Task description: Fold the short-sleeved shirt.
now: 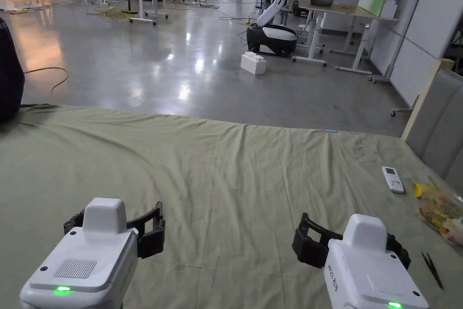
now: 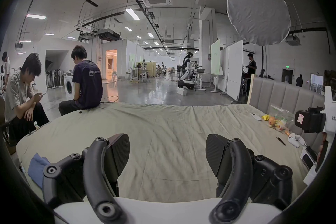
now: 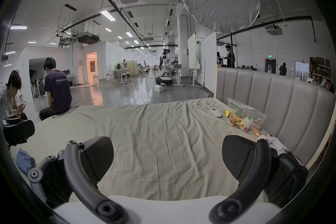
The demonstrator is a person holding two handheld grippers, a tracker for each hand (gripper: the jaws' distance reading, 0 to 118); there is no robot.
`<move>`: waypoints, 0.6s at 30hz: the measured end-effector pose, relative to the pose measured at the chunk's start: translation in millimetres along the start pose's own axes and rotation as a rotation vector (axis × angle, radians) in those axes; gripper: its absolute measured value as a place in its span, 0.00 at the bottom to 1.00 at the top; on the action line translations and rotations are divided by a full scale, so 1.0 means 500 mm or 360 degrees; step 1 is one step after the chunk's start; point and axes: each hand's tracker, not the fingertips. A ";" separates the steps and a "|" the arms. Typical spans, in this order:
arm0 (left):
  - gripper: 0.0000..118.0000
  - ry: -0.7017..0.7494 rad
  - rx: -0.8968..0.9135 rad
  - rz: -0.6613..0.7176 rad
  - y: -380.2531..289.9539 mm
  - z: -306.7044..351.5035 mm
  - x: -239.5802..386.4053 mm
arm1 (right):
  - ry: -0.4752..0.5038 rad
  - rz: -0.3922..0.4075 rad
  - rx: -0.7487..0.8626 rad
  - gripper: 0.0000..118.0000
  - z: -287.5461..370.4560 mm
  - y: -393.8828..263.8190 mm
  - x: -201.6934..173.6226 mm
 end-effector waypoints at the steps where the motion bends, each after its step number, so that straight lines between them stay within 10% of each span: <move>1: 0.74 -0.0002 -0.0003 0.0005 0.001 0.001 0.000 | 0.0006 -0.0013 -0.0009 1.00 0.002 0.002 -0.002; 18: 0.74 -0.0003 -0.0006 0.0009 0.022 0.002 0.001 | 0.0079 -0.0167 -0.0105 1.00 -0.002 0.031 -0.028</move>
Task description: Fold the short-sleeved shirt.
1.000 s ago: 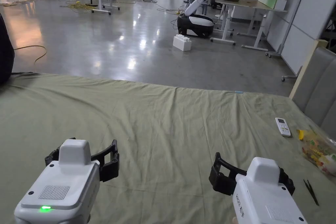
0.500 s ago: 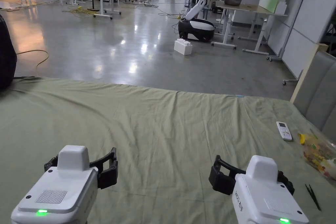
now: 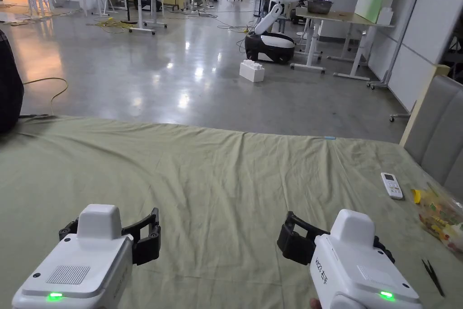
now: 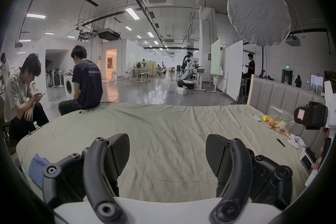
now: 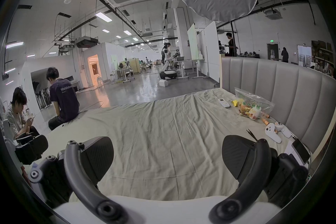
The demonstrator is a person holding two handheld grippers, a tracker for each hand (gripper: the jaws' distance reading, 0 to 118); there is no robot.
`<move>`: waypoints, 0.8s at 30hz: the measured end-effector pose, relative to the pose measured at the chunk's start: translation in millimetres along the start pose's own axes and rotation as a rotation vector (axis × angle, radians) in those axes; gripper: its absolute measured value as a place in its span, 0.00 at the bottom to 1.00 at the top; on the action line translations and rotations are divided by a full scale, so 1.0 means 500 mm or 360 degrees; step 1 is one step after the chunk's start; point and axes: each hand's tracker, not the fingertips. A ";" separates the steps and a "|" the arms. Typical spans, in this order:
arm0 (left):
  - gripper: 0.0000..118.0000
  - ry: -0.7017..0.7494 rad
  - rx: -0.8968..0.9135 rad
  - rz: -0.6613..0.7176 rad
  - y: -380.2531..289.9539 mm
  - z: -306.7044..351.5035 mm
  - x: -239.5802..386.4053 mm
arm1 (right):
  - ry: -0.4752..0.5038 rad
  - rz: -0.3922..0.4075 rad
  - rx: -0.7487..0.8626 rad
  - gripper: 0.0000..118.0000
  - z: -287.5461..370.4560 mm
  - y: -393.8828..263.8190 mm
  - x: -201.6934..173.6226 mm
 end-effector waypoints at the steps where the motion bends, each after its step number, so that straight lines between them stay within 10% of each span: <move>1: 0.74 0.0005 0.0001 0.0001 0.001 0.001 0.000 | 0.0006 0.0008 -0.0029 1.00 -0.008 -0.003 -0.003; 24: 0.74 0.0059 0.0027 -0.0095 -0.004 -0.015 0.003 | -0.0097 0.0128 -0.0095 1.00 -0.040 -0.017 0.011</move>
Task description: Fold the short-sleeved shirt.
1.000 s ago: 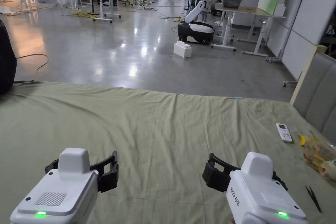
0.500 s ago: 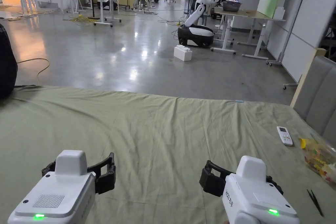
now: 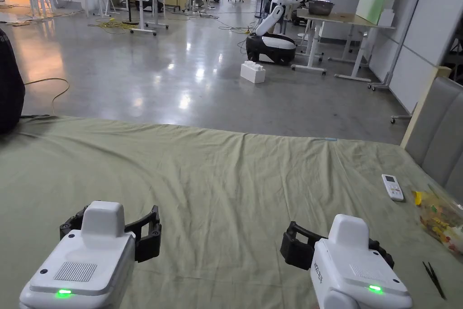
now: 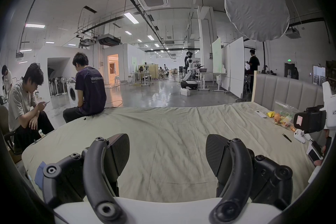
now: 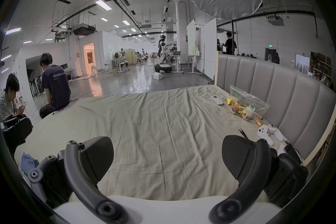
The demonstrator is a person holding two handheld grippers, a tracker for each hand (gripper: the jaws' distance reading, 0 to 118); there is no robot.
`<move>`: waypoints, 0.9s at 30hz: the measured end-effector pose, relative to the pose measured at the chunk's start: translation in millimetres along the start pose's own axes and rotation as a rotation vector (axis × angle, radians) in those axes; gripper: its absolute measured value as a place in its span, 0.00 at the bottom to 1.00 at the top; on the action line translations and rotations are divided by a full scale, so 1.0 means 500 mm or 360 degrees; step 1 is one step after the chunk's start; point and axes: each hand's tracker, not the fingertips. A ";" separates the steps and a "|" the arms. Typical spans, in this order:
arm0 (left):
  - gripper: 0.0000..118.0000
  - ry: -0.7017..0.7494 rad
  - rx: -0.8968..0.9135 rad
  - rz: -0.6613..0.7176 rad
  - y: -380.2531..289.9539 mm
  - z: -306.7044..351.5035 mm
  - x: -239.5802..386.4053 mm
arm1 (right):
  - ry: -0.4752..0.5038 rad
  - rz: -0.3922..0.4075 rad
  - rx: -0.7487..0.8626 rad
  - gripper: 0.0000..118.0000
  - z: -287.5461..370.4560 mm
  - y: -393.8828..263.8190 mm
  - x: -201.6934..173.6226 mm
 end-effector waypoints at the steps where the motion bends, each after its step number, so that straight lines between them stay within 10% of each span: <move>1: 0.74 -0.0005 -0.0003 0.0000 -0.001 0.000 0.000 | 0.0004 -0.0018 -0.0004 1.00 -0.001 0.002 0.003; 27: 0.74 0.0022 0.0052 0.0001 -0.033 -0.026 -0.001 | -0.0010 0.0120 0.0352 1.00 0.008 -0.031 0.000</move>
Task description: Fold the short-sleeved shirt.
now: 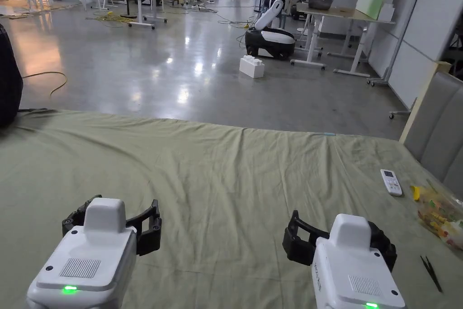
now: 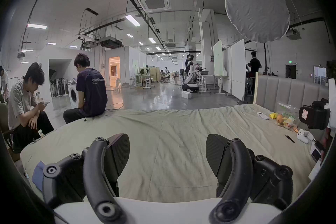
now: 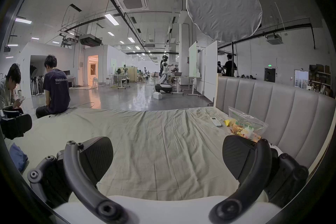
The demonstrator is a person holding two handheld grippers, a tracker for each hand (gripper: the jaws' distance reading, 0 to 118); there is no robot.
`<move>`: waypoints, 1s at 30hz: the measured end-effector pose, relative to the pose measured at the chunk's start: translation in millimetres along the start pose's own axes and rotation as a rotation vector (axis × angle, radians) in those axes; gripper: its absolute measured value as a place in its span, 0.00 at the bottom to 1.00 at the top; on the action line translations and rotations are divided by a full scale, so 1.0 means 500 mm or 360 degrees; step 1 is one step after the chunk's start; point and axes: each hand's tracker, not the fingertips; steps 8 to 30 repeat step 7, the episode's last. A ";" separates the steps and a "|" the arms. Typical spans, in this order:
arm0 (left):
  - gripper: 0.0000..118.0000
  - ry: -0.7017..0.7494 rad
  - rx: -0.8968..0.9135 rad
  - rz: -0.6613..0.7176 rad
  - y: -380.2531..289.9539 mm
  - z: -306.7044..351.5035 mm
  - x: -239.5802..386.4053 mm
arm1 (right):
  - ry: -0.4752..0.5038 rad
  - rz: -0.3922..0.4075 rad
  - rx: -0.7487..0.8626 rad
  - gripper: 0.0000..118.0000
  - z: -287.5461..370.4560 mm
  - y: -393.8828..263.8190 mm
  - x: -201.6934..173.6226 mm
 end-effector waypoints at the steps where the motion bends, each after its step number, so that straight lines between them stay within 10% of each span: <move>1: 0.74 0.0007 0.0007 -0.0003 0.000 0.000 0.000 | -0.0006 -0.0008 -0.0012 1.00 0.000 0.001 0.001; 30: 0.74 -0.0010 0.0023 0.0020 0.000 -0.002 -0.004 | -0.0020 0.0007 -0.0014 1.00 -0.004 0.009 -0.001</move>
